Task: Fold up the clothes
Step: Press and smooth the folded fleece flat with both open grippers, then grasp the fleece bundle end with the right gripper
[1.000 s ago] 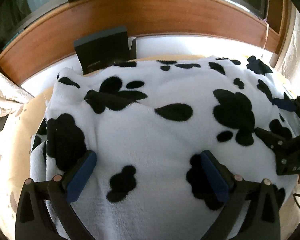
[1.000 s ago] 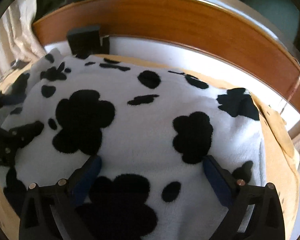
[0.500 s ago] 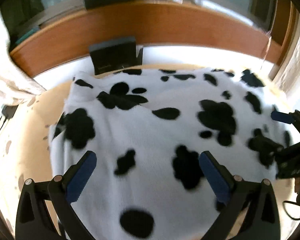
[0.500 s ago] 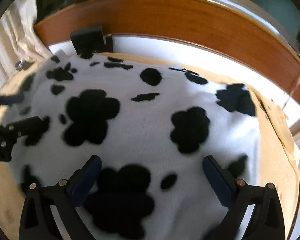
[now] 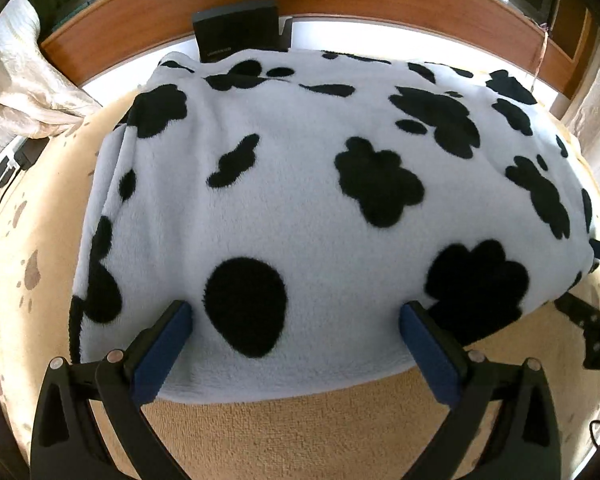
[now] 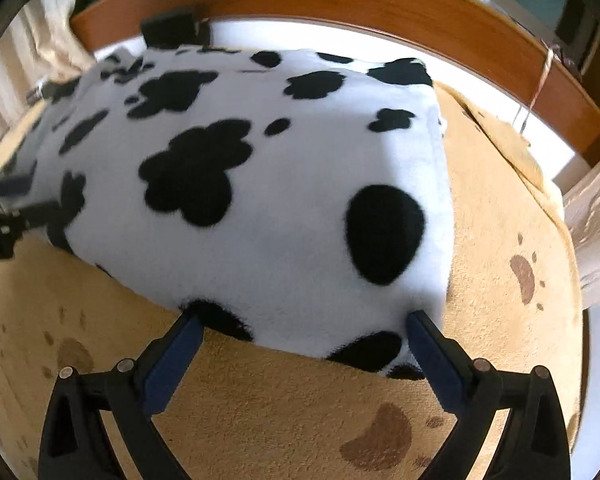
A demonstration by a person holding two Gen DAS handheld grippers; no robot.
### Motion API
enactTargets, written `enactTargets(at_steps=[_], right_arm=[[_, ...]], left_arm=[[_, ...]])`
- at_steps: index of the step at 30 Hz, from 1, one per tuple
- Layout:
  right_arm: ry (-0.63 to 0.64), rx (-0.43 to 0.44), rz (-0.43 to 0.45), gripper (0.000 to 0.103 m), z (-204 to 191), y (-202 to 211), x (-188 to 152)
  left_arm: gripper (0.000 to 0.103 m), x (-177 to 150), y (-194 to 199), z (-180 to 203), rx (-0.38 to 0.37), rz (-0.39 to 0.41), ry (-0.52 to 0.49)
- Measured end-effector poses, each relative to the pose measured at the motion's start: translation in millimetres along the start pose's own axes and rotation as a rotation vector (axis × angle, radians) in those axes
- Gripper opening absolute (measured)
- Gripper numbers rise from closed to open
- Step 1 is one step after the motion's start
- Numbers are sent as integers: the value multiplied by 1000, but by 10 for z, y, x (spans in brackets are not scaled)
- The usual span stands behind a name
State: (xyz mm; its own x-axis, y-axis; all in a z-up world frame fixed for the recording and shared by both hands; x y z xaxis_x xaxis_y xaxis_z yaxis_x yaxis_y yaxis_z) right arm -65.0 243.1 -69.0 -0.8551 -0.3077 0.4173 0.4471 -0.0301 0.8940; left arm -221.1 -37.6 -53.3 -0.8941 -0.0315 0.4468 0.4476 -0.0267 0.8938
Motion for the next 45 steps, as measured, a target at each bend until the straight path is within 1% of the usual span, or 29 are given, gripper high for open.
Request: enactTargets(at_steps=[2,3,5,8,11,14,17,20,22,27,33,38,41,45], right_arm=[[6,2,-2,103,-13,-4,2],[-24,33,10,102,25,40,0],[-138,124,50,102,169,189,-46],[-326,219,91,102,437,376,-222],[-473,261,72,102,668,427,-462],[-544,282,63,102,777,461,-616],[-552,291,75,102,776,487,-639],[-570,331,82,102,735,463,-655],[-600,373,91,102,719,406,-588],[-593,401,85,102,676,348,-501],[-642,493,81,102,642,199,-437],[-679,544,93,102,620,80,-328],[-709,548,95,102,648,21,-274],[-702,502,74,101,653,-12,-195]], left_arm=[[103,-7,16,0,4,-16,3],[103,-16,49,-8,3,-22,12],[103,-53,142,-26,-12,-19,36],[103,-190,266,-14,-31,-7,44],[103,-363,319,68,-35,-16,28],[103,-492,335,192,-60,-32,8],[103,-589,338,350,-75,-47,-28],[103,-635,356,424,-75,-48,-47],[103,-655,371,452,-73,-47,-55],[103,-671,399,422,-72,-40,-48],[103,-695,385,382,-78,-53,-44],[103,-652,407,327,-78,-53,-49],[103,-597,422,311,-85,-46,-46],[103,-538,413,362,-76,-34,-81]])
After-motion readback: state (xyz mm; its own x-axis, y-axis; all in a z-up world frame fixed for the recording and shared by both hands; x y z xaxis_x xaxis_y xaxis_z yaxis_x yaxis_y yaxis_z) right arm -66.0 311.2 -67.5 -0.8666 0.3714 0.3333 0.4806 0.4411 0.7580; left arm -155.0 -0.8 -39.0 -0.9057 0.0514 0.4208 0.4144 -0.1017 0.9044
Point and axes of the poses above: each gripper's, at about its wrist camera, not at the fingertips, and y roughly against the way its jaws point, z to its right, x to its top, the point moved 4 cm from there along -y, roughly the way its jaws point, and after that the axes turned 7 degrees about y, right-handed, at the moved point
